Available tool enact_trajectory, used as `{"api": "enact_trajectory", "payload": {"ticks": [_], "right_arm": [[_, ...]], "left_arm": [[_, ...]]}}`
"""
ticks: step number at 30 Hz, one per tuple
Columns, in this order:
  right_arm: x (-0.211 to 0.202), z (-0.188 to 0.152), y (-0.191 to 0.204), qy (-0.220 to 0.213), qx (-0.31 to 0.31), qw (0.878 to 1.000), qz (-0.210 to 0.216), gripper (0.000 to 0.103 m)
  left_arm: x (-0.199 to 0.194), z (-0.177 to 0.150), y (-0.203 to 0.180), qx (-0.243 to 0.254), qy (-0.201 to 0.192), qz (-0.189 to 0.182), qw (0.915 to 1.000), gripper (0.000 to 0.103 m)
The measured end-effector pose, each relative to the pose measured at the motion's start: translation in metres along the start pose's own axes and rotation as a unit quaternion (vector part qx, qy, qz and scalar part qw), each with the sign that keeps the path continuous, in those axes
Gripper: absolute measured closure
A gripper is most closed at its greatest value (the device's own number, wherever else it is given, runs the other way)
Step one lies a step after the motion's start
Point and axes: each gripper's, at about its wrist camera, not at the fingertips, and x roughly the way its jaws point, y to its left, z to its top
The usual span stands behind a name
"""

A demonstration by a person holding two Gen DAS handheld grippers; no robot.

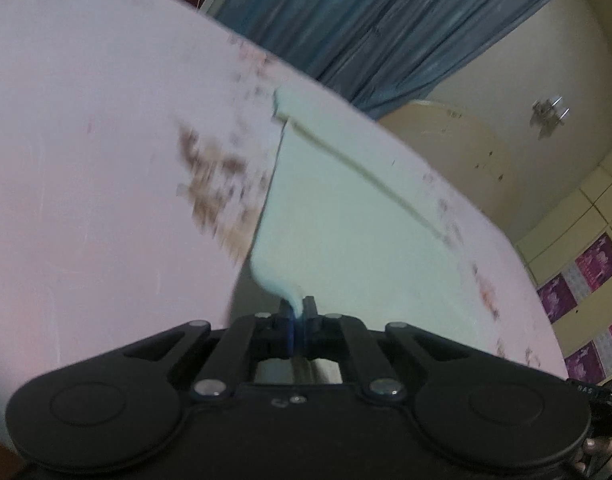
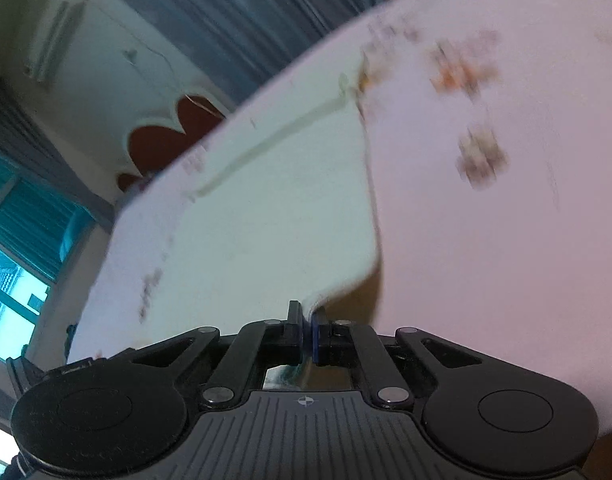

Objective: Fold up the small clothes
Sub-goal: 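Grasp the folded sweater edge with both grippers and fold it over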

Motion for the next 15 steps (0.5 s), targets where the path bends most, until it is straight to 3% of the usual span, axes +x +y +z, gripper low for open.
{"api": "enact_trajectory", "payload": {"ticks": [7, 15], "right_arm": [[0.019, 0.074, 0.034, -0.071, -0.048, 0.996, -0.011, 0.1], [0.099, 0.177, 0.022, -0.089, -0.026, 0.995, -0.043, 0.1]], "left_arm": [[0.029, 0.074, -0.029, 0.028, -0.048, -0.034, 0.9979, 0.1], [0.133, 0.175, -0.047, 0.037, -0.049, -0.039, 0.9974, 0.1]]}}
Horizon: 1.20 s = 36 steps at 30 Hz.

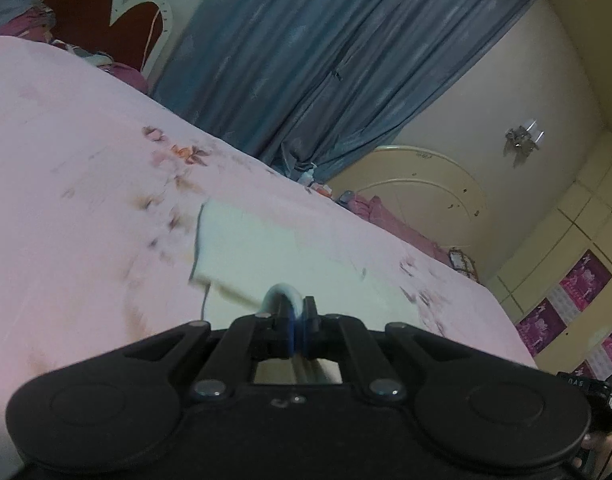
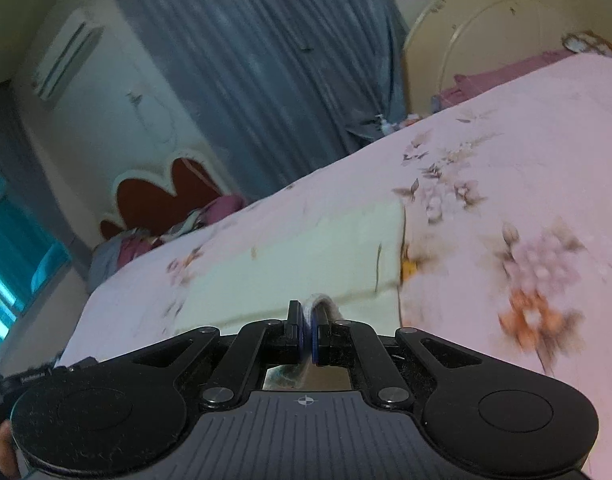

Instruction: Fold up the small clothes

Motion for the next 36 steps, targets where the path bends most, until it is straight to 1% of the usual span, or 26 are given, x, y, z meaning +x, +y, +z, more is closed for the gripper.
{"api": "enact_trajectory", "payload": {"ticks": [2, 7, 10, 12, 15, 16, 17, 19, 20, 21, 22, 23, 24, 25, 26, 27, 30, 31, 32, 34, 36], "right_arm": [[0.029, 0.017, -0.01, 0.003, 0.021, 1.0, -0.006, 0.1], [0.099, 0.05, -0.034, 0.025, 0.053, 0.998, -0.023, 0.1], [0.136, 0.056, -0.048, 0.043, 0.063, 0.996, -0.038, 0.1], [0.155, 0.058, -0.059, 0.054, 0.08, 0.994, -0.044, 0.1], [0.178, 0.062, -0.071, 0.06, 0.092, 0.993, -0.04, 0.1], [0.181, 0.063, -0.072, 0.055, 0.093, 0.993, -0.037, 0.1], [0.185, 0.065, -0.074, 0.044, 0.093, 0.994, -0.032, 0.099], [0.19, 0.07, -0.073, 0.035, 0.092, 0.995, -0.03, 0.098], [0.191, 0.072, -0.072, 0.029, 0.087, 0.995, -0.032, 0.089], [0.191, 0.075, -0.068, 0.015, 0.078, 0.996, -0.039, 0.061], [0.189, 0.077, -0.066, -0.001, 0.07, 0.996, -0.048, 0.042], [0.186, 0.078, -0.065, -0.018, 0.061, 0.997, -0.05, 0.025], [0.185, 0.079, -0.065, -0.021, 0.056, 0.997, -0.045, 0.025], [0.186, 0.081, -0.064, -0.018, 0.051, 0.998, -0.044, 0.026], [0.187, 0.081, -0.063, -0.013, 0.038, 0.998, -0.044, 0.027], [0.189, 0.082, -0.062, -0.005, 0.025, 0.999, -0.045, 0.039], [0.206, 0.079, -0.058, 0.036, -0.014, 0.998, -0.058, 0.058], [0.211, 0.076, -0.057, 0.046, -0.029, 0.997, -0.063, 0.06], [0.216, 0.074, -0.055, 0.057, -0.042, 0.995, -0.068, 0.06], [0.228, 0.07, -0.052, 0.079, -0.07, 0.991, -0.085, 0.06], [0.236, 0.066, -0.049, 0.093, -0.095, 0.986, -0.096, 0.061]], "left_arm": [[0.027, 0.014, 0.008, -0.003, 0.009, -0.001, 1.0, 0.1], [0.099, 0.041, 0.027, -0.013, 0.046, 0.016, 0.9987, 0.1], [0.134, 0.048, 0.038, -0.012, 0.07, 0.023, 0.9972, 0.1], [0.152, 0.05, 0.045, -0.015, 0.082, 0.025, 0.9962, 0.1], [0.169, 0.054, 0.054, -0.02, 0.083, 0.011, 0.9963, 0.098], [0.173, 0.055, 0.056, -0.024, 0.079, -0.001, 0.9966, 0.094], [0.176, 0.057, 0.059, -0.029, 0.074, -0.014, 0.9968, 0.088], [0.179, 0.062, 0.061, -0.036, 0.063, -0.019, 0.9972, 0.061], [0.179, 0.064, 0.061, -0.035, 0.053, -0.015, 0.9979, 0.045], [0.178, 0.066, 0.062, -0.034, 0.039, -0.013, 0.9986, 0.038], [0.175, 0.068, 0.063, -0.034, 0.025, -0.016, 0.999, 0.033], [0.174, 0.07, 0.063, -0.027, 0.023, -0.019, 0.9992, 0.037], [0.176, 0.072, 0.062, -0.011, 0.03, -0.017, 0.9993, 0.041], [0.179, 0.073, 0.059, 0.013, 0.041, -0.01, 0.999, 0.052], [0.182, 0.073, 0.055, 0.035, 0.052, -0.008, 0.998, 0.057], [0.187, 0.072, 0.052, 0.06, 0.067, -0.007, 0.9959, 0.059], [0.197, 0.067, 0.041, 0.114, 0.096, 0.007, 0.9888, 0.062], [0.201, 0.066, 0.039, 0.122, 0.104, 0.009, 0.987, 0.063], [0.205, 0.065, 0.038, 0.128, 0.114, 0.012, 0.9852, 0.067], [0.213, 0.063, 0.038, 0.132, 0.129, 0.02, 0.9827, 0.071], [0.217, 0.064, 0.039, 0.127, 0.136, 0.015, 0.9824, 0.08]]}}
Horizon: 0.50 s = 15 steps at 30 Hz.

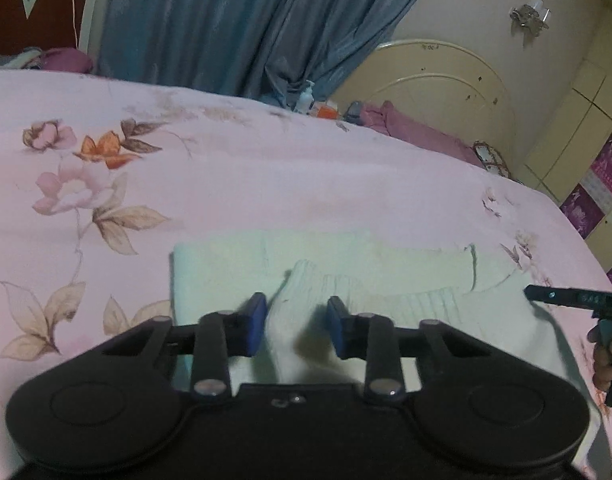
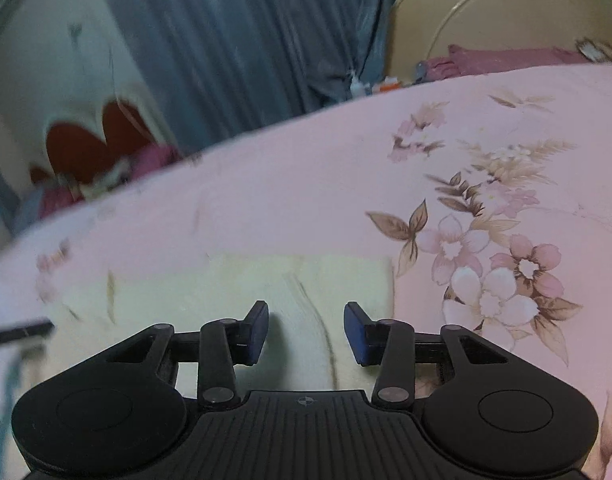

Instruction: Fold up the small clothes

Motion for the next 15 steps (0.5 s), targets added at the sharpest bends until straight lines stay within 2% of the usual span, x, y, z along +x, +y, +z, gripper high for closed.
{"api": "enact_trajectory", "payload": {"ticks": [1, 2, 3, 6, 9, 10, 11, 13, 15], "right_arm": [[0.002, -0.001, 0.003, 0.002, -0.014, 1.0, -0.004, 0.065], [0.004, -0.004, 0.004, 0.005, -0.026, 1.0, -0.002, 0.085], [0.005, -0.005, 0.006, 0.007, -0.04, 0.999, -0.001, 0.1], [-0.004, -0.009, 0.015, -0.015, -0.077, 0.997, -0.012, 0.101], [-0.029, -0.01, 0.013, -0.088, -0.069, 0.993, -0.025, 0.102], [-0.033, -0.01, 0.012, -0.11, -0.065, 0.991, -0.03, 0.102], [-0.031, -0.011, 0.011, -0.114, -0.065, 0.991, -0.037, 0.102], [-0.012, -0.01, 0.007, -0.086, -0.061, 0.993, -0.046, 0.102], [-0.004, -0.011, 0.008, -0.078, -0.059, 0.994, -0.048, 0.102]], "left_arm": [[0.002, 0.001, 0.002, -0.003, 0.003, -0.007, 1.0, 0.097], [0.003, 0.001, 0.004, -0.005, 0.005, -0.017, 0.9998, 0.1], [0.002, 0.0, 0.005, -0.005, 0.0, -0.018, 0.9998, 0.1], [-0.011, -0.004, 0.005, -0.002, -0.045, -0.024, 0.9987, 0.1], [-0.025, -0.006, 0.008, -0.019, -0.108, -0.036, 0.9933, 0.1], [-0.023, -0.006, 0.011, -0.026, -0.114, -0.031, 0.9926, 0.1], [-0.016, -0.004, 0.014, -0.037, -0.102, -0.026, 0.9937, 0.1], [-0.004, -0.004, 0.018, -0.056, -0.084, -0.02, 0.9947, 0.1], [0.001, -0.004, 0.015, -0.05, -0.076, -0.013, 0.9958, 0.1]]}}
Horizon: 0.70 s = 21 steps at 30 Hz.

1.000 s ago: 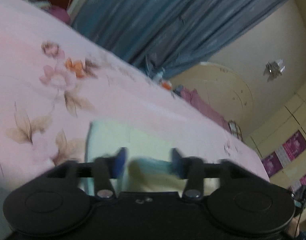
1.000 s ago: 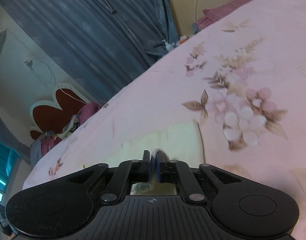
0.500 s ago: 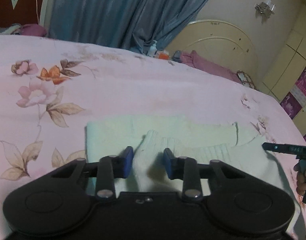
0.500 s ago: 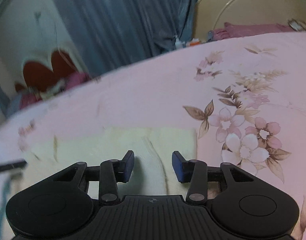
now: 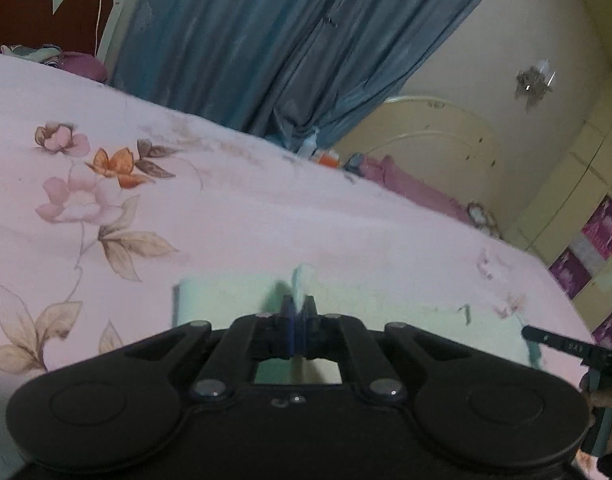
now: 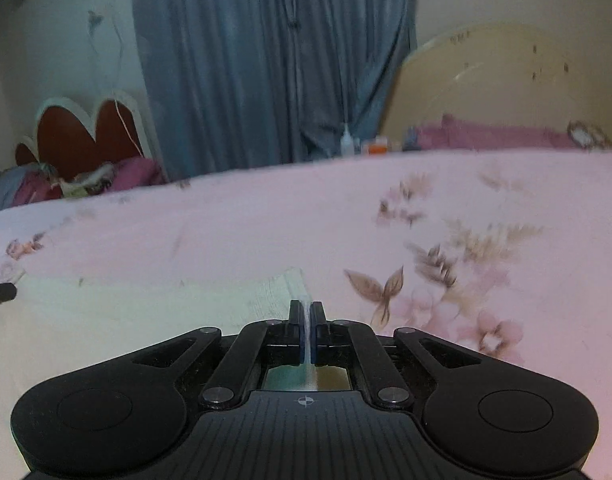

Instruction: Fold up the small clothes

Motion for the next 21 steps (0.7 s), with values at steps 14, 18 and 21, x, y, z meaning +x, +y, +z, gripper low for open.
{"api": "enact_trajectory", "payload": {"ticks": [14, 18, 21], "right_arm": [[0.015, -0.003, -0.005, 0.042, 0.013, 0.999, -0.03, 0.1], [-0.015, 0.002, 0.023, 0.0, -0.023, 0.999, -0.043, 0.044], [-0.01, -0.002, 0.063, 0.024, -0.056, 0.997, 0.039, 0.061]], "left_arm": [[0.009, 0.005, -0.006, 0.031, 0.022, 0.048, 0.9981, 0.074], [-0.016, -0.004, -0.047, 0.072, -0.003, 0.064, 0.9954, 0.055], [-0.003, -0.019, -0.089, 0.121, 0.024, 0.02, 0.9922, 0.054]]}}
